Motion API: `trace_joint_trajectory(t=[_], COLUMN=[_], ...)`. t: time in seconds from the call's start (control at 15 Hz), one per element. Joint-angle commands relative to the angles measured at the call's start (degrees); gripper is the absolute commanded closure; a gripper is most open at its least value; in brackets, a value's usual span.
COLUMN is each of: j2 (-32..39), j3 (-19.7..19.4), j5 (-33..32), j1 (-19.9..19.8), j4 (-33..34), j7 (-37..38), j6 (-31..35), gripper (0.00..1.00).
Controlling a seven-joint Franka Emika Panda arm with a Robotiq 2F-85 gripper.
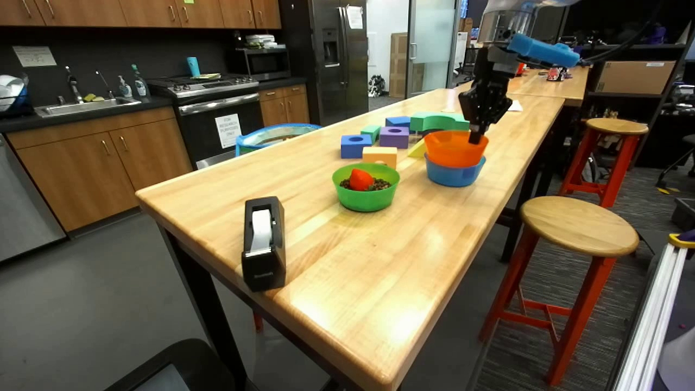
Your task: Put the orange bowl in the blue bowl, then the green bowl in the orange bowl
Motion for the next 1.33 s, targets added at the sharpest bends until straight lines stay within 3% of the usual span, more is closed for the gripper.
trace_joint_trajectory(t=[0.0, 0.73, 1.27], j2=[1.1, -2.6, -13.8], j3=[0.4, 1.7, 7.4], j5=[1.4, -0.2, -3.7], j1=[-0.6, -0.2, 3.2], j4=[1.0, 0.2, -1.3], j7=[0.1, 0.8, 0.2], j6=[-0.3, -0.2, -0.7], gripper=[0.71, 0.02, 0.00])
